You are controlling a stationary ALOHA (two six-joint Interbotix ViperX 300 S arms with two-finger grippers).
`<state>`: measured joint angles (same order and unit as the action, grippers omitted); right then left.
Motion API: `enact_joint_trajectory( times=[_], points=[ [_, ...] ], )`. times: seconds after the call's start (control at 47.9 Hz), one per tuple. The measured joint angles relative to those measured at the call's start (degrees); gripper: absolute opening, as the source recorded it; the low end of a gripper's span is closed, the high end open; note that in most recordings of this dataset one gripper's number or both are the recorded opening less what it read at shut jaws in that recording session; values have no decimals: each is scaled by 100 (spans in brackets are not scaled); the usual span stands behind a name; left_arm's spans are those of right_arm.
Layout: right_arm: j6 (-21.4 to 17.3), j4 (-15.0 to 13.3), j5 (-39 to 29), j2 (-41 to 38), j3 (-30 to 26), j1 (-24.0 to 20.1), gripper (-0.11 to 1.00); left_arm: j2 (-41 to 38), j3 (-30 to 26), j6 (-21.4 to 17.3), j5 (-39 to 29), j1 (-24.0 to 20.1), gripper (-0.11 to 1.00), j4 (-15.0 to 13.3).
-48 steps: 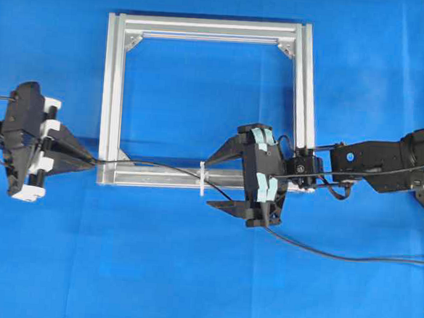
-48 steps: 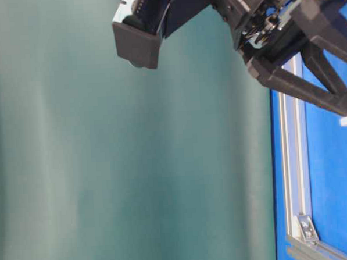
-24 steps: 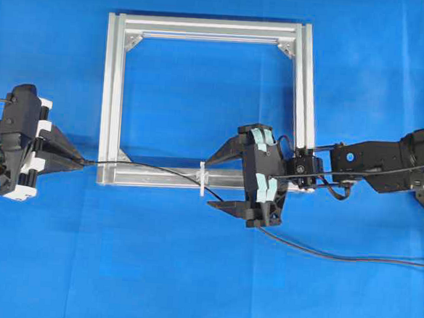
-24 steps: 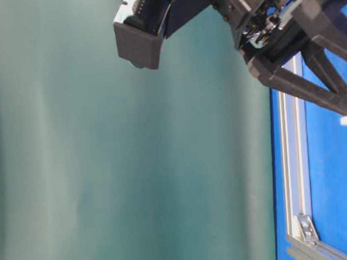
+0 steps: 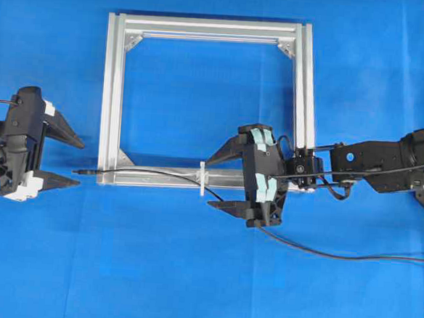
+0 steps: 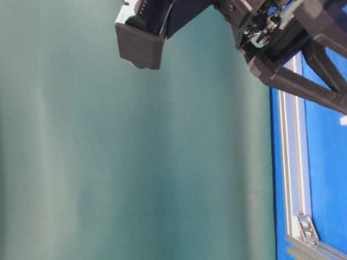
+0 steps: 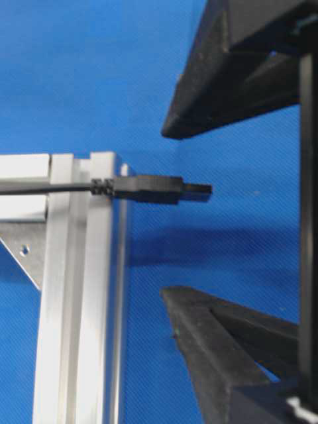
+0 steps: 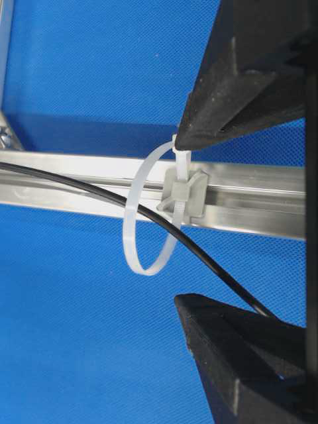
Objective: Insert the wire through the string loop located in the center.
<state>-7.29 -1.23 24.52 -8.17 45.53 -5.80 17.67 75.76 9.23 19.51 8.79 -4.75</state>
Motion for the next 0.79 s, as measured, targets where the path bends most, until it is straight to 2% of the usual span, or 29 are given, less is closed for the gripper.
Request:
enact_joint_trajectory(
  times=[0.209,0.794],
  points=[
    [-9,9,-26,26,0,9,80,26,-35,26,-62,-9,85,0],
    [-9,9,-870,949,0,9,80,800,-545,-18,-844,0,85,9]
  ],
)
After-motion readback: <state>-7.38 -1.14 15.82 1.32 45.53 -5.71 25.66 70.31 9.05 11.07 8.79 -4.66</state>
